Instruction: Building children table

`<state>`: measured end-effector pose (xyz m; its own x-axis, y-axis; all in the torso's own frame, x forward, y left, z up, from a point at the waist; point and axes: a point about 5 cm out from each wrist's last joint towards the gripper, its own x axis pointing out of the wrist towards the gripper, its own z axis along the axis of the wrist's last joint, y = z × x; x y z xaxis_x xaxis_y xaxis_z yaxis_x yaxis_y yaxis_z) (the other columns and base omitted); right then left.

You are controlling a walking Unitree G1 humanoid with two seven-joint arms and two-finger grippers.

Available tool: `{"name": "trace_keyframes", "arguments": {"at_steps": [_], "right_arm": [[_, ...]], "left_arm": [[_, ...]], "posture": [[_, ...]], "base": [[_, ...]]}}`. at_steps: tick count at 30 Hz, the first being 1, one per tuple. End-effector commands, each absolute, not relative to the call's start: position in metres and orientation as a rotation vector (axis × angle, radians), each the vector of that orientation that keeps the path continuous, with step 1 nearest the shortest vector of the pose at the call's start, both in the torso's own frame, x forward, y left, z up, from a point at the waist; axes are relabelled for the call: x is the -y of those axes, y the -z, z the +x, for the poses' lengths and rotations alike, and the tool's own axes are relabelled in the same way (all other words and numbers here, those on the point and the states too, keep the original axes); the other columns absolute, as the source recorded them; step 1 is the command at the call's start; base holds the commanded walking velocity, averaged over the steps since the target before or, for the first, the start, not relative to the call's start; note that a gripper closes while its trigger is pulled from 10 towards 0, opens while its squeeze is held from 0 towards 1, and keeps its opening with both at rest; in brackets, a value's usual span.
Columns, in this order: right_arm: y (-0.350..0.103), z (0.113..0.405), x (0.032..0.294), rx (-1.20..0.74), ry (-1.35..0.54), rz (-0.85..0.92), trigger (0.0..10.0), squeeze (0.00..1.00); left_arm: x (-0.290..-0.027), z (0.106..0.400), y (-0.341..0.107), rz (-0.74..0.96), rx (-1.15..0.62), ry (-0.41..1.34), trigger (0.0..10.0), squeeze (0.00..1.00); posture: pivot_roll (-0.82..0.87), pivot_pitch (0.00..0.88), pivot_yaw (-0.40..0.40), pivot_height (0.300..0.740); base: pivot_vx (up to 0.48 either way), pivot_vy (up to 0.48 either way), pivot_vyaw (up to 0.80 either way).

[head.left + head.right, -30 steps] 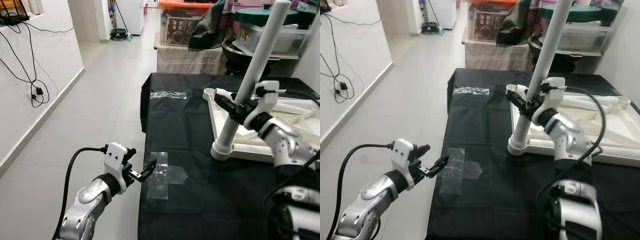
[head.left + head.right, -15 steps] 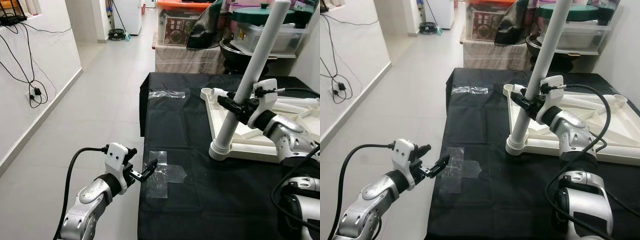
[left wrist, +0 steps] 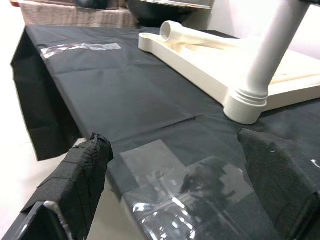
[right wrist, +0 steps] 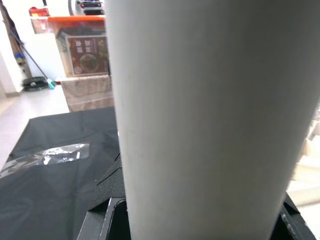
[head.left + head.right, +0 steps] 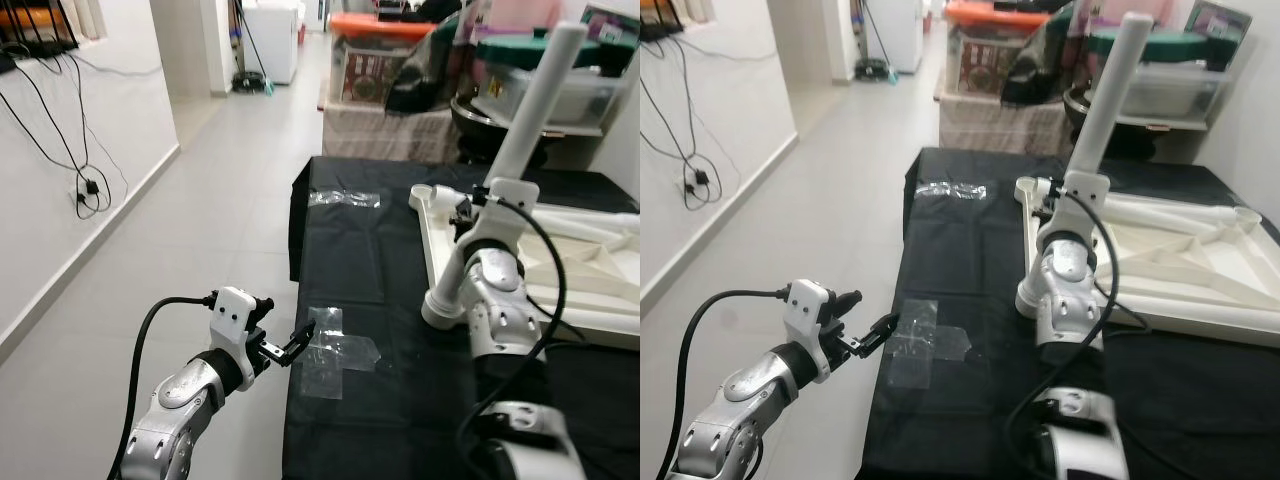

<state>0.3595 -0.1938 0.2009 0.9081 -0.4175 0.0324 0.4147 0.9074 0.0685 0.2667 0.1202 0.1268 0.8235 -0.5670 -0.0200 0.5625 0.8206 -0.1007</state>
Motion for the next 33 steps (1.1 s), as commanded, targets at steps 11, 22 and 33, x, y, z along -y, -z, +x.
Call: {"name": "trace_keyframes", "arguments": {"at_steps": [11,22,33], "right_arm": [[-0.207,0.368,0.211,0.008,0.387,0.108,10.0,0.0],[-0.262,0.363,0.221,0.169,-0.482,0.08,10.0,0.0],[-0.254,0.369,0.208,0.082,-0.637,0.011,0.0,0.0]], "left_arm": [[-0.117,0.263,-0.123,-0.101,-0.071,0.602,10.0,0.0],[-0.122,0.266,-0.126,-0.099,-0.06,0.586,10.0,0.0],[-0.12,0.264,-0.124,-0.109,-0.06,0.578,10.0,0.0]], "posture": [[0.06,0.0,-0.057,0.74],[0.06,0.0,-0.056,0.74],[0.08,0.0,-0.063,0.74]], "base": [[0.0,0.0,0.0],[0.0,0.0,0.0],[0.0,0.0,0.0]]}}
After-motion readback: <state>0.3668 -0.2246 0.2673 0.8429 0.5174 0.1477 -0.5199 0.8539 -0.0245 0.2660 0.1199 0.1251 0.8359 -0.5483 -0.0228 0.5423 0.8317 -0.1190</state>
